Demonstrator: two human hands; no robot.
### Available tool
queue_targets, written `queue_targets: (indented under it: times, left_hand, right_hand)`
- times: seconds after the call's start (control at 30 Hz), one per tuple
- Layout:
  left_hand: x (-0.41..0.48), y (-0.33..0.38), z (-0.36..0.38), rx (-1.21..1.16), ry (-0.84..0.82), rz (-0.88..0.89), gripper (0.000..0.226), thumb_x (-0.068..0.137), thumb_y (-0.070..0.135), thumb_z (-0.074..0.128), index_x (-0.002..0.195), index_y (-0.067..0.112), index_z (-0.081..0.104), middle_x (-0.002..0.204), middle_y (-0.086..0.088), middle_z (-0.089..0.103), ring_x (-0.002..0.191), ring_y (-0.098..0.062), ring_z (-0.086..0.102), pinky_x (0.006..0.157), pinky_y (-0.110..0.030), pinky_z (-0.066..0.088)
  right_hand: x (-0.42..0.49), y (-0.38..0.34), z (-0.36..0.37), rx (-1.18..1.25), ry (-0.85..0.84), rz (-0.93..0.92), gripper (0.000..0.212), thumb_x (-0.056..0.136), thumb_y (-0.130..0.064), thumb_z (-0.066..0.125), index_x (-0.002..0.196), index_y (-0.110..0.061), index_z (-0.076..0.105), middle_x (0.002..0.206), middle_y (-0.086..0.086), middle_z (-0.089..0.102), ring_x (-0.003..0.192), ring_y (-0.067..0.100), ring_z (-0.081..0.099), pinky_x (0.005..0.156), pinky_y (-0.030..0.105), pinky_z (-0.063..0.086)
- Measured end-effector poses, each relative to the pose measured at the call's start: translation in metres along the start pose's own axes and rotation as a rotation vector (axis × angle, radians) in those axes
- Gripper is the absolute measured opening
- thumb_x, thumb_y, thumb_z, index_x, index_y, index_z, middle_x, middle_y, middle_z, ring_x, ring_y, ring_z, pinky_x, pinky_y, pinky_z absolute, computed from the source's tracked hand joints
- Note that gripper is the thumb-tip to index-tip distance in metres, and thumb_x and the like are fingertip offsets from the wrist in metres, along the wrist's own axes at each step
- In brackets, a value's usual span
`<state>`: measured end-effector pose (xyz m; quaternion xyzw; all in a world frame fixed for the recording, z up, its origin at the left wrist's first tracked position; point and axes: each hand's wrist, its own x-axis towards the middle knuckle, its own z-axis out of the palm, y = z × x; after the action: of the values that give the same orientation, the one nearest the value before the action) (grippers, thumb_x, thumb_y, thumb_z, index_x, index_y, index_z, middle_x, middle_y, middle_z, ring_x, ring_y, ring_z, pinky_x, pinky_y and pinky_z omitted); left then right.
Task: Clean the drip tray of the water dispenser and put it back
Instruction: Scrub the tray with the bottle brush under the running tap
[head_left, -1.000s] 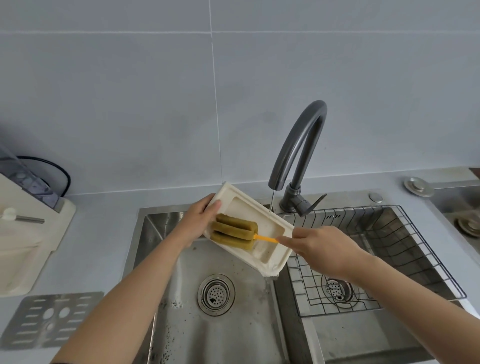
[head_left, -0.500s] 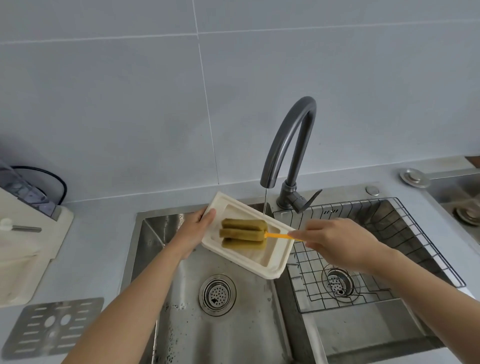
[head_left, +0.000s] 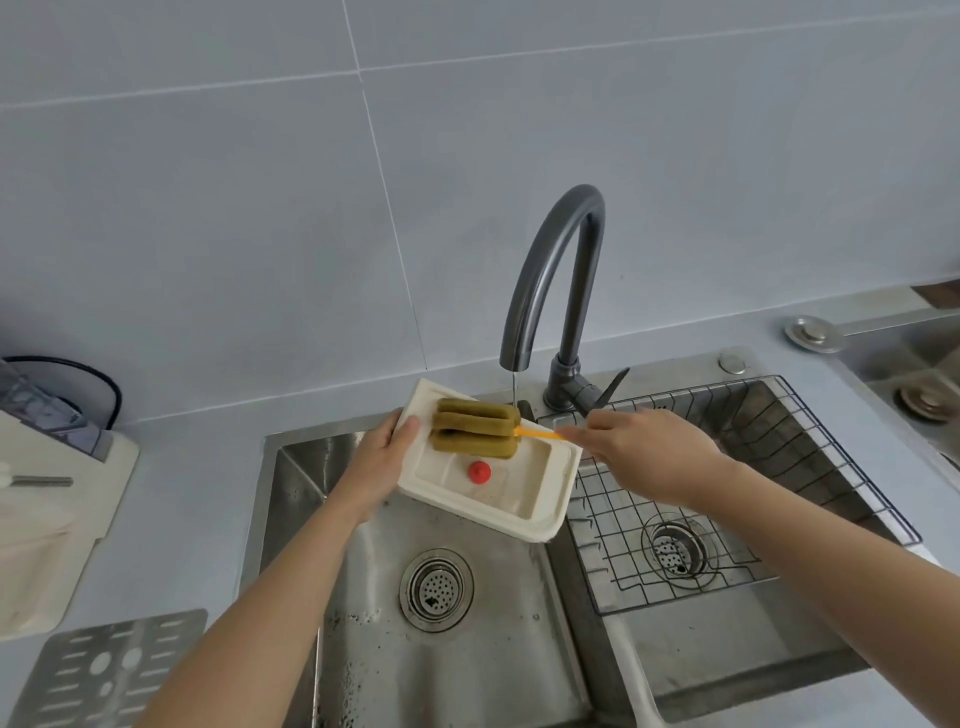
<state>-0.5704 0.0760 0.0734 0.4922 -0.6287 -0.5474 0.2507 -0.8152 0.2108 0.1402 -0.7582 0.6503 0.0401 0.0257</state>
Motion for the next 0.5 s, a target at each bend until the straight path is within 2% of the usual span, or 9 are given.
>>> queue_targets:
  times: [0.07, 0.17, 0.23, 0.4, 0.5]
  left_hand:
    - [-0.001, 0.001, -0.002, 0.032, 0.029, 0.030, 0.022, 0.094, 0.037, 0.038, 0.112, 0.033, 0.050, 0.091, 0.015, 0.059, 0.082, -0.005, 0.057, 0.063, -0.022, 0.045]
    - [-0.002, 0.002, -0.006, 0.061, 0.077, 0.077, 0.017, 0.094, 0.036, 0.038, 0.106, 0.035, 0.050, 0.089, 0.017, 0.059, 0.078, 0.002, 0.056, 0.058, -0.014, 0.041]
    - [-0.002, 0.004, -0.007, 0.073, 0.100, 0.096, 0.016, 0.095, 0.036, 0.037, 0.104, 0.035, 0.050, 0.090, 0.016, 0.059, 0.079, 0.001, 0.055, 0.059, -0.015, 0.039]
    - [-0.001, 0.004, -0.007, 0.079, 0.152, 0.125, 0.019, 0.095, 0.033, 0.037, 0.108, 0.028, 0.050, 0.091, 0.012, 0.059, 0.083, -0.007, 0.056, 0.064, -0.022, 0.042]
    - [0.000, 0.004, -0.007, 0.090, 0.187, 0.146, 0.020, 0.094, 0.035, 0.040, 0.108, 0.025, 0.051, 0.092, 0.008, 0.060, 0.085, -0.011, 0.056, 0.067, -0.026, 0.044]
  right_hand:
    - [-0.004, 0.000, 0.000, -0.021, 0.008, 0.013, 0.060, 0.087, -0.004, 0.038, 0.140, -0.031, 0.028, 0.109, -0.001, 0.054, 0.078, 0.026, 0.053, 0.059, 0.032, 0.035]
    - [-0.011, -0.001, 0.001, -0.037, -0.008, 0.042, 0.061, 0.086, -0.002, 0.037, 0.141, -0.028, 0.027, 0.113, -0.001, 0.054, 0.069, 0.023, 0.040, 0.058, 0.032, 0.033]
    - [-0.015, -0.002, 0.002, -0.038, -0.037, 0.072, 0.063, 0.085, -0.001, 0.037, 0.142, -0.027, 0.025, 0.112, -0.001, 0.053, 0.067, 0.022, 0.039, 0.057, 0.032, 0.031]
    - [-0.025, -0.006, 0.010, -0.040, -0.086, 0.137, 0.062, 0.086, -0.001, 0.036, 0.141, -0.025, 0.022, 0.112, -0.001, 0.051, 0.065, 0.021, 0.042, 0.056, 0.031, 0.034]
    - [-0.032, -0.010, 0.017, -0.004, -0.101, 0.161, 0.062, 0.085, 0.000, 0.036, 0.141, -0.023, 0.024, 0.117, 0.000, 0.052, 0.073, 0.025, 0.054, 0.056, 0.031, 0.035]
